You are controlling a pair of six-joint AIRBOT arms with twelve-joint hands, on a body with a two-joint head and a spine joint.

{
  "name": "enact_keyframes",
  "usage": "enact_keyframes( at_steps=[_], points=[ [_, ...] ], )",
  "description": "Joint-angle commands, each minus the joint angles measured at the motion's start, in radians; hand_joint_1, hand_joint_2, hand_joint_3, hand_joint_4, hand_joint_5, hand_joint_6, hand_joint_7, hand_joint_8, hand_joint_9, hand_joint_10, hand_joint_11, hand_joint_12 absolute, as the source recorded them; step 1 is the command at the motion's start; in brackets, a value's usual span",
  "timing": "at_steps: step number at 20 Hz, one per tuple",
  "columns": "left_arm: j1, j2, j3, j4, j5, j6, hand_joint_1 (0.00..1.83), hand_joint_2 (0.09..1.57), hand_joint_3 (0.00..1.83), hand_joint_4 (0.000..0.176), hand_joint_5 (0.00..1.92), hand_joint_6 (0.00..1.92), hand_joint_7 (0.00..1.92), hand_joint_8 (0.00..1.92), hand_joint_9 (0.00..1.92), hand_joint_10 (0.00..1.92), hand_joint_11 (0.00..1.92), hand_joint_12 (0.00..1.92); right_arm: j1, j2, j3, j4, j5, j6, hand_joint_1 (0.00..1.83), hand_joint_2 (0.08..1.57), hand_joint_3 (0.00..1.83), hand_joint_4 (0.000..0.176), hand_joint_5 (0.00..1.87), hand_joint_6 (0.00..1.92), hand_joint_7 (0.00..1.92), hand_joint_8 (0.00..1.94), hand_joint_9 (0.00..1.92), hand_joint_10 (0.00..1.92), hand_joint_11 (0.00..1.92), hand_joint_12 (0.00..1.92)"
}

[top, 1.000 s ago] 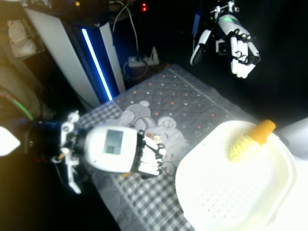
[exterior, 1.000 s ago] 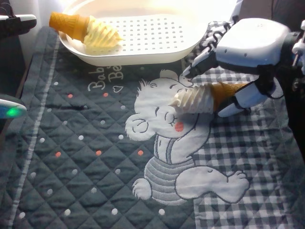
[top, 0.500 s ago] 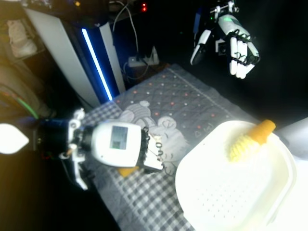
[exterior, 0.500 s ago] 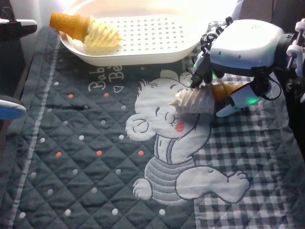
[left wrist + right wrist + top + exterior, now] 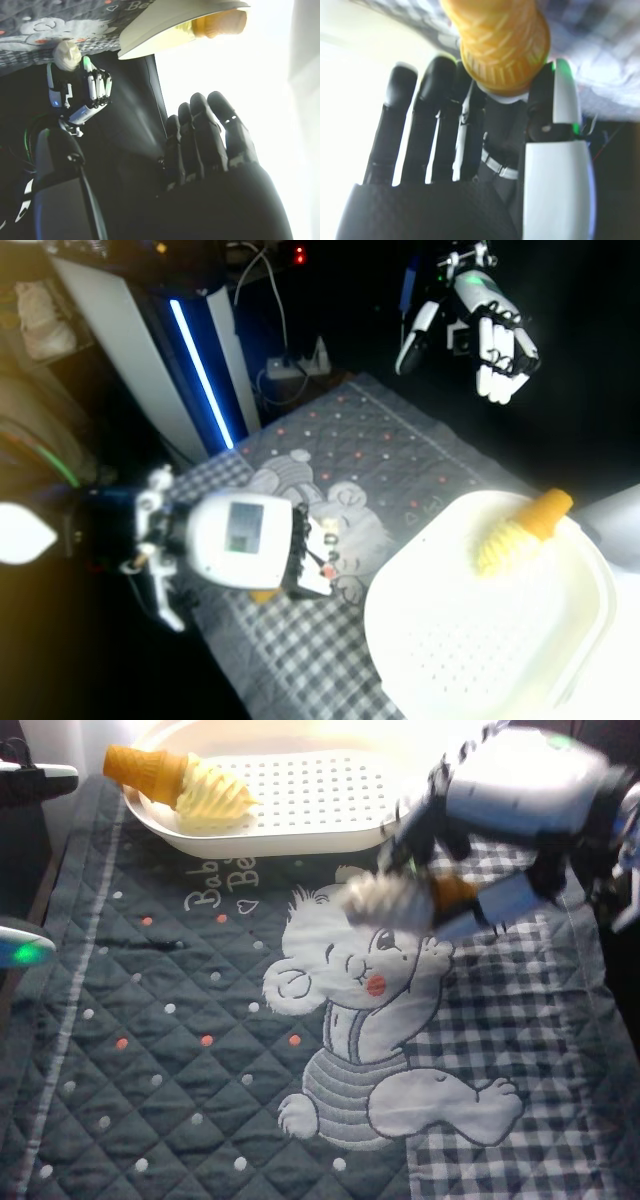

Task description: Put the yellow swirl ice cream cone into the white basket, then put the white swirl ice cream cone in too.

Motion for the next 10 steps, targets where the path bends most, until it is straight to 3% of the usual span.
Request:
enact_keyframes(
  at_steps=[1, 2, 3, 4, 5, 6, 8, 10],
  points=[
    [-0.007, -0.003, 0.005, -0.018, -0.121, -0.007, 0.81, 0.76, 0.0, 0.0, 0.45, 0.0, 0.49, 0.0, 0.54, 0.02, 0.03, 1.35, 0.014, 0.015, 0.018, 0.096, 0.183, 0.003, 1.27, 1.08, 0.0, 0.0, 1.03, 0.75, 1.13, 0.92, 1.07, 0.82, 0.84, 1.35],
    [-0.007, -0.006, 0.007, -0.018, -0.118, -0.008, 0.81, 0.75, 0.0, 0.0, 0.46, 0.01, 0.49, 0.0, 0.53, 0.01, 0.03, 1.35, 0.014, 0.007, 0.037, 0.142, 0.231, 0.003, 1.27, 1.06, 0.0, 0.0, 1.02, 0.79, 1.2, 0.76, 1.11, 0.88, 0.92, 1.4],
    [-0.007, -0.008, 0.01, -0.018, -0.118, -0.009, 0.8, 0.76, 0.0, 0.0, 0.47, 0.01, 0.49, 0.0, 0.53, 0.01, 0.04, 1.35, 0.014, -0.003, 0.053, 0.178, 0.265, 0.0, 1.27, 1.05, 0.0, 0.0, 1.04, 0.75, 1.21, 0.75, 1.11, 0.85, 0.82, 1.28],
    [-0.01, -0.014, 0.015, -0.018, -0.114, -0.01, 0.8, 0.76, 0.0, 0.0, 0.47, 0.0, 0.49, 0.0, 0.52, 0.0, 0.03, 1.35, 0.015, -0.016, 0.071, 0.206, 0.283, -0.012, 1.25, 1.07, 0.0, 0.0, 1.01, 0.84, 1.18, 0.75, 1.11, 0.78, 0.87, 1.23],
    [-0.02, -0.028, 0.026, -0.014, -0.104, -0.013, 0.81, 0.75, 0.0, 0.0, 0.47, 0.0, 0.48, 0.0, 0.52, 0.0, 0.03, 1.34, 0.028, -0.036, 0.096, 0.257, 0.299, -0.04, 1.26, 1.07, 0.0, 0.0, 1.02, 0.81, 1.18, 0.78, 1.12, 0.86, 0.88, 1.34],
    [-0.031, -0.035, 0.033, -0.006, -0.092, -0.017, 0.82, 0.75, 0.0, 0.0, 0.48, 0.01, 0.48, 0.0, 0.51, 0.0, 0.02, 1.34, 0.083, -0.061, 0.122, 0.259, 0.285, -0.059, 1.28, 1.05, 0.0, 0.0, 1.09, 0.61, 1.18, 0.86, 1.13, 0.97, 0.91, 1.45],
    [-0.031, -0.036, 0.033, -0.001, -0.096, -0.024, 0.8, 0.75, 0.0, 0.0, 0.49, 0.01, 0.48, 0.0, 0.51, 0.0, 0.01, 1.32, 0.183, -0.139, 0.191, 0.232, 0.204, -0.072, 1.28, 1.04, 0.0, 0.0, 1.16, 0.48, 1.17, 0.88, 1.09, 0.89, 0.88, 1.35],
    [-0.029, -0.041, 0.038, 0.004, -0.096, -0.032, 0.8, 0.75, 0.0, 0.0, 0.49, 0.01, 0.47, 0.0, 0.5, 0.0, 0.01, 1.31, 0.26, -0.248, 0.292, 0.18, 0.094, -0.072, 1.28, 1.02, 0.0, 0.0, 1.1, 0.72, 1.38, 0.37, 1.35, 0.48, 1.16, 1.0]
  ],
)
